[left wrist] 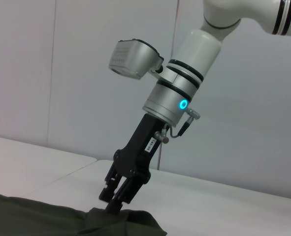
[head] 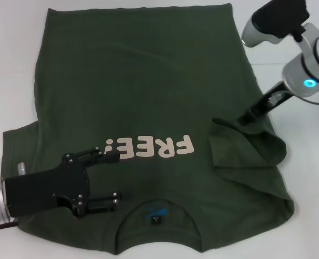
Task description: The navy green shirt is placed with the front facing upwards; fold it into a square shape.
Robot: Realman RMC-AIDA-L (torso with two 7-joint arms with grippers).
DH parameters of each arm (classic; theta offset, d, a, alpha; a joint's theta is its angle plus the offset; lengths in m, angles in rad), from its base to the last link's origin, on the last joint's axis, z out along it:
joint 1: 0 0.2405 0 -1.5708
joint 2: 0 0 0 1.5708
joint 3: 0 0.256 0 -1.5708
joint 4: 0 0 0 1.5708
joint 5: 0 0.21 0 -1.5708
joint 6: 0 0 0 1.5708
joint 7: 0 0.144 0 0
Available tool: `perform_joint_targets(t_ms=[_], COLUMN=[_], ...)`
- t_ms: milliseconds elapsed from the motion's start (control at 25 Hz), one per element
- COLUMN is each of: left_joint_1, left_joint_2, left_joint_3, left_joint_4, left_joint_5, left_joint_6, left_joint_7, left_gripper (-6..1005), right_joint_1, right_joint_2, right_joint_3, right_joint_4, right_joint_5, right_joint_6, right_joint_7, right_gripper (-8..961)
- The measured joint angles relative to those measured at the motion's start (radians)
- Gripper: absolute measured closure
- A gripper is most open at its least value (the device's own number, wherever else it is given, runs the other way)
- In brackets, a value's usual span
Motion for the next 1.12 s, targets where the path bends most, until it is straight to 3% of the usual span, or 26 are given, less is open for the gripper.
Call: perform_joint_targets(t_ms=[280,1120], left_joint_1=[0.0,0.0], left_joint_2=[-0.001,-0.001], left_joint_3=[0.0,-0.011], left_joint_4=[-0.003,-0.012], left_joint_5=[0.0,-0.002], left_joint_6=[0.0,0.0], left_joint_7=[-0.001,0.002], left_gripper=[172,171], right_joint_1=[-0.016,-0.05], right_joint_2=[0.007,-0.002], right_joint_3=[-0.005,-0.167], right_joint_4=[-0.069,-0.068], right_joint_5=[-0.075,-0.078], right_joint_6=[-0.061,-0.072], right_joint_7=[-0.005,0.047], right_gripper=[530,534])
